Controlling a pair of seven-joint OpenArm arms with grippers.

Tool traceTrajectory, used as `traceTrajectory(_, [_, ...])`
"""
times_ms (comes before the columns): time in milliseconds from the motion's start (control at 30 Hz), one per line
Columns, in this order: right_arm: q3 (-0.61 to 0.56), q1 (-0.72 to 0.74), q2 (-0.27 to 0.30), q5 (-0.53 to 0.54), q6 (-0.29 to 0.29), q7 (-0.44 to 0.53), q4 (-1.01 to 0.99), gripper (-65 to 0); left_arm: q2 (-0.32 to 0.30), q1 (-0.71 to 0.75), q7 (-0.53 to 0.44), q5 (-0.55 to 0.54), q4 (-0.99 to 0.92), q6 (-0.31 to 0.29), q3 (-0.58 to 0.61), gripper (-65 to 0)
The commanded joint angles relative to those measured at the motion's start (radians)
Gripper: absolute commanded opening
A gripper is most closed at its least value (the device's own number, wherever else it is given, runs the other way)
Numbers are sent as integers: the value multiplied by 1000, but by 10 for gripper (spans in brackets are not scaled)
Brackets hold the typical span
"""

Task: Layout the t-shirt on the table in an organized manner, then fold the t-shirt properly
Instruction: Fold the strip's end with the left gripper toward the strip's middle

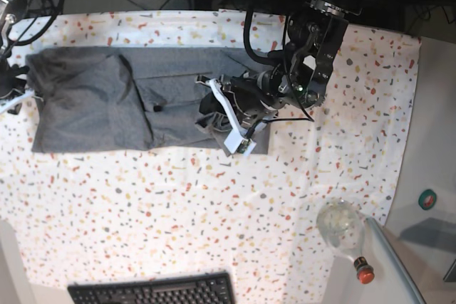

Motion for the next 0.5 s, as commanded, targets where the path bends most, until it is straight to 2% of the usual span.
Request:
traceTrajectory(0, [2,13,18,7,2,22,14,-650,4,-14,-18,-17,17,-4,0,-650])
traceTrajectory(67, [2,13,18,7,2,22,14,-650,4,-14,-18,-17,17,-4,0,-648])
traceTrajectory(167, [2,13,18,7,2,22,14,-650,4,-14,-18,-17,17,-4,0,-474])
traceTrajectory(267, [2,13,18,7,2,22,14,-650,6,-15,-21,-17,17,-4,16,-342])
traceTrajectory(333, [2,13,18,7,2,22,14,-650,7,-15,-22,-15,16,-4,45,-278])
traceTrajectory(400, [2,13,18,7,2,22,14,-650,9,-17,-22,-15,-3,-4,63,-240])
traceTrajectory(467, [4,13,18,7,2,22,14,-650,10,-37,-24,-15,-38,-4,89,-239])
